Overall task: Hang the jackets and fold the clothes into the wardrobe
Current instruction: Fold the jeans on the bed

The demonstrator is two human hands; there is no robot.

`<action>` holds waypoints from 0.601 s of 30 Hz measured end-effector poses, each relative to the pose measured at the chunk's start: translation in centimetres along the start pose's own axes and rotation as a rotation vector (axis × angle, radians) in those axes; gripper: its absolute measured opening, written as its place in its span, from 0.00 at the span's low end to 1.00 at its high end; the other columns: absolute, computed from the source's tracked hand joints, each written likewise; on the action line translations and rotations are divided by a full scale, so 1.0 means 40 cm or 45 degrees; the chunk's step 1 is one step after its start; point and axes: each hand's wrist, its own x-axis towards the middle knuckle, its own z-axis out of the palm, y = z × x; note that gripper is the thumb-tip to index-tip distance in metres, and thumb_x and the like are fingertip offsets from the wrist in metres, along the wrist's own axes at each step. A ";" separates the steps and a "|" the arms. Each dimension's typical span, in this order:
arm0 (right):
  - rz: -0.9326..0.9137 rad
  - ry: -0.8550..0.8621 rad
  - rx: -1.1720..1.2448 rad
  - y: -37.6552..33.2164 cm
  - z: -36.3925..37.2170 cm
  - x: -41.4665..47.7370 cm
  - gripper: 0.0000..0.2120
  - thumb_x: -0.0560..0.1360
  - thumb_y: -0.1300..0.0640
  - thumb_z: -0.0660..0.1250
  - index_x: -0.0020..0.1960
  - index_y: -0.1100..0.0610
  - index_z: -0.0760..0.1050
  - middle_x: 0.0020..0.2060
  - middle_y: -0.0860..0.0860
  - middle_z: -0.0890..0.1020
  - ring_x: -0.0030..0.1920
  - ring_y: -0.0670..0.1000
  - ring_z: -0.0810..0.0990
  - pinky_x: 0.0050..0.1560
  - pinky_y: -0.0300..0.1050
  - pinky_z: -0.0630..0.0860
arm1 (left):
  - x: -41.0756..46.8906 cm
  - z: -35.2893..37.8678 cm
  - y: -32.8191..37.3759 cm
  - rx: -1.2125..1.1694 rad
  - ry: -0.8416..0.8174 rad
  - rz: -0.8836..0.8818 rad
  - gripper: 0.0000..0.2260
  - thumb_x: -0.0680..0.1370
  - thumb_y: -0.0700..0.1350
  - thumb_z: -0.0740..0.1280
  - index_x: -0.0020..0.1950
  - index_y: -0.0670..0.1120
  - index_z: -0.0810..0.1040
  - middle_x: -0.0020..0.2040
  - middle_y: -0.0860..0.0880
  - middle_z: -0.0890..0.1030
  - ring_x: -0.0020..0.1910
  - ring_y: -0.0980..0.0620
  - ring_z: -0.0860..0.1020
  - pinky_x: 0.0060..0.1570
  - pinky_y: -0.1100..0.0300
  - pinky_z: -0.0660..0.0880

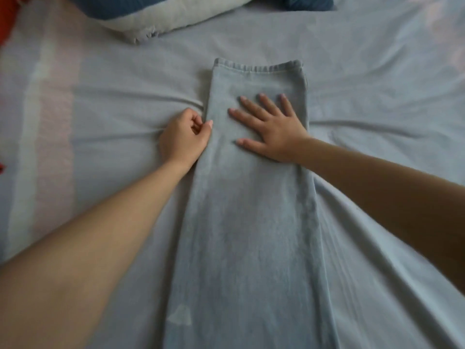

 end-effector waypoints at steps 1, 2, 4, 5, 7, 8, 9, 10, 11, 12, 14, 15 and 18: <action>0.119 -0.003 0.019 0.039 0.005 0.023 0.33 0.74 0.28 0.41 0.76 0.37 0.45 0.78 0.43 0.49 0.78 0.54 0.47 0.74 0.58 0.41 | -0.001 0.003 0.006 0.038 0.041 0.042 0.09 0.74 0.53 0.67 0.42 0.48 0.73 0.34 0.53 0.76 0.38 0.46 0.78 0.38 0.54 0.72; 0.271 0.008 0.054 0.072 0.011 0.045 0.32 0.75 0.30 0.44 0.76 0.37 0.45 0.78 0.43 0.48 0.78 0.54 0.46 0.75 0.56 0.41 | -0.004 0.008 0.004 0.039 0.062 0.069 0.09 0.75 0.53 0.67 0.42 0.49 0.73 0.33 0.53 0.76 0.38 0.46 0.78 0.37 0.54 0.72; 0.501 0.025 0.054 0.096 -0.003 0.102 0.30 0.78 0.34 0.46 0.77 0.40 0.45 0.78 0.46 0.49 0.78 0.55 0.45 0.75 0.53 0.39 | -0.004 0.006 -0.001 0.013 0.093 0.058 0.09 0.75 0.52 0.67 0.40 0.50 0.71 0.32 0.54 0.75 0.37 0.47 0.78 0.35 0.55 0.70; 0.556 0.042 0.004 0.085 -0.014 0.112 0.30 0.79 0.35 0.45 0.78 0.42 0.46 0.78 0.48 0.49 0.77 0.56 0.45 0.75 0.55 0.36 | -0.002 0.006 0.001 0.010 0.091 0.050 0.09 0.75 0.52 0.67 0.40 0.51 0.70 0.32 0.54 0.75 0.37 0.47 0.78 0.35 0.56 0.69; 0.429 0.134 -0.071 0.021 -0.029 0.107 0.29 0.79 0.37 0.45 0.78 0.44 0.48 0.78 0.49 0.50 0.77 0.58 0.45 0.70 0.62 0.30 | -0.004 0.004 0.003 0.012 0.092 0.055 0.09 0.75 0.52 0.67 0.40 0.51 0.70 0.32 0.53 0.76 0.38 0.47 0.79 0.35 0.56 0.69; 0.244 0.150 -0.059 -0.017 -0.027 0.097 0.29 0.78 0.36 0.44 0.78 0.43 0.48 0.78 0.47 0.50 0.77 0.58 0.45 0.69 0.65 0.31 | -0.005 0.002 0.007 0.025 0.106 0.060 0.09 0.75 0.52 0.66 0.40 0.50 0.71 0.33 0.53 0.77 0.39 0.47 0.79 0.35 0.57 0.68; 0.052 0.111 -0.044 -0.055 -0.025 0.090 0.30 0.77 0.35 0.42 0.77 0.41 0.48 0.78 0.45 0.50 0.77 0.58 0.46 0.69 0.69 0.35 | -0.004 -0.002 0.008 0.047 0.118 0.073 0.08 0.75 0.52 0.66 0.41 0.50 0.72 0.34 0.52 0.78 0.40 0.47 0.80 0.35 0.57 0.67; -0.062 0.020 -0.015 -0.079 -0.024 0.089 0.30 0.76 0.33 0.41 0.76 0.38 0.46 0.78 0.43 0.48 0.77 0.58 0.46 0.68 0.71 0.39 | -0.005 -0.003 0.011 0.064 0.126 0.076 0.08 0.76 0.52 0.66 0.42 0.50 0.73 0.36 0.51 0.80 0.41 0.47 0.80 0.35 0.57 0.67; -0.086 -0.077 0.004 -0.094 -0.019 0.109 0.28 0.76 0.32 0.41 0.76 0.35 0.44 0.77 0.40 0.46 0.77 0.58 0.44 0.68 0.73 0.41 | -0.004 -0.006 0.008 0.075 0.136 0.071 0.07 0.76 0.52 0.66 0.42 0.49 0.74 0.37 0.51 0.81 0.41 0.47 0.80 0.35 0.57 0.68; -0.032 -0.144 0.018 -0.093 -0.012 0.139 0.27 0.77 0.32 0.41 0.75 0.33 0.42 0.77 0.38 0.44 0.77 0.58 0.41 0.67 0.74 0.40 | -0.002 -0.005 0.006 0.074 0.141 0.063 0.07 0.76 0.52 0.66 0.42 0.49 0.74 0.38 0.50 0.81 0.42 0.47 0.80 0.36 0.57 0.69; 0.142 -0.201 0.073 -0.080 -0.008 0.212 0.25 0.78 0.33 0.40 0.74 0.32 0.41 0.76 0.36 0.41 0.76 0.59 0.38 0.65 0.77 0.37 | 0.007 -0.002 0.006 0.070 0.138 0.055 0.07 0.76 0.52 0.66 0.42 0.49 0.75 0.37 0.51 0.81 0.41 0.47 0.80 0.36 0.56 0.70; 0.215 -0.212 0.120 -0.079 -0.013 0.242 0.24 0.79 0.35 0.40 0.75 0.33 0.41 0.76 0.36 0.42 0.76 0.59 0.37 0.65 0.77 0.36 | 0.009 -0.002 0.005 0.068 0.129 0.060 0.07 0.76 0.52 0.66 0.42 0.49 0.75 0.37 0.51 0.81 0.41 0.47 0.80 0.36 0.56 0.69; 0.278 -0.008 0.318 -0.136 -0.019 0.243 0.23 0.82 0.41 0.42 0.76 0.38 0.45 0.77 0.41 0.45 0.77 0.60 0.43 0.70 0.70 0.40 | 0.013 -0.004 0.003 0.125 0.121 0.089 0.08 0.77 0.52 0.64 0.46 0.48 0.76 0.42 0.49 0.83 0.45 0.44 0.80 0.38 0.55 0.70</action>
